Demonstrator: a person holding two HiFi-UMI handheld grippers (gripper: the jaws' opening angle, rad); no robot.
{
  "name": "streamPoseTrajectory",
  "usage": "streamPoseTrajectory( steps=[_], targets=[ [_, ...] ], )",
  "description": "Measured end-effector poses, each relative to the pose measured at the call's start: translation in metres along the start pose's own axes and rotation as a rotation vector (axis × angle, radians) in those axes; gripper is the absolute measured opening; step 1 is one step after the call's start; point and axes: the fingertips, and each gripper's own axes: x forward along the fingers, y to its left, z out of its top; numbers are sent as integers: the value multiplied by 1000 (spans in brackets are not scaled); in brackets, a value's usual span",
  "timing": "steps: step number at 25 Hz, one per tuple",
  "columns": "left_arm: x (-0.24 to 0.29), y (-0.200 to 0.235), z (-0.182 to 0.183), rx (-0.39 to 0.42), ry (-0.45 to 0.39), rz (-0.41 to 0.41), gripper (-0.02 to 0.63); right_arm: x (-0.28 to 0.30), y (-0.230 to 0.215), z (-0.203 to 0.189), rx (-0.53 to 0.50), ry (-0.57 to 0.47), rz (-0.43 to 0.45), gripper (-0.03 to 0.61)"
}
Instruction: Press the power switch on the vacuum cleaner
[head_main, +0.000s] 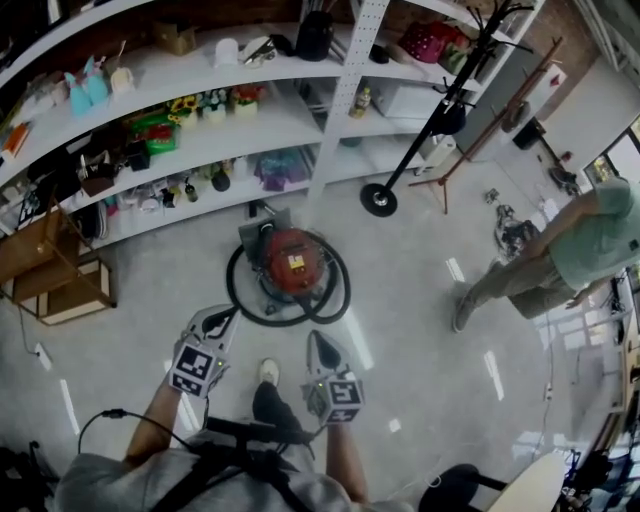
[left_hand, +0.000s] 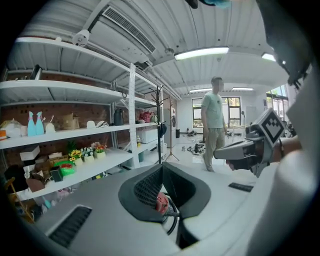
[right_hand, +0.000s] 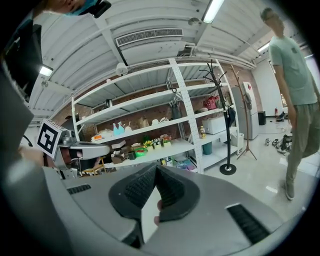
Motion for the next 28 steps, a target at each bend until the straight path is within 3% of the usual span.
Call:
streamPoseTrajectory(
  steps=[7, 15, 28],
  targets=[
    [54, 15, 13, -47, 9, 29, 8, 48, -25, 12, 19, 35, 53, 12],
    [85, 47, 10, -26, 36, 33, 8, 90, -40, 20, 18, 55, 71, 12],
    [140, 92, -29, -26, 52, -41, 8, 154, -69, -5, 35, 95, -16, 12]
  ],
)
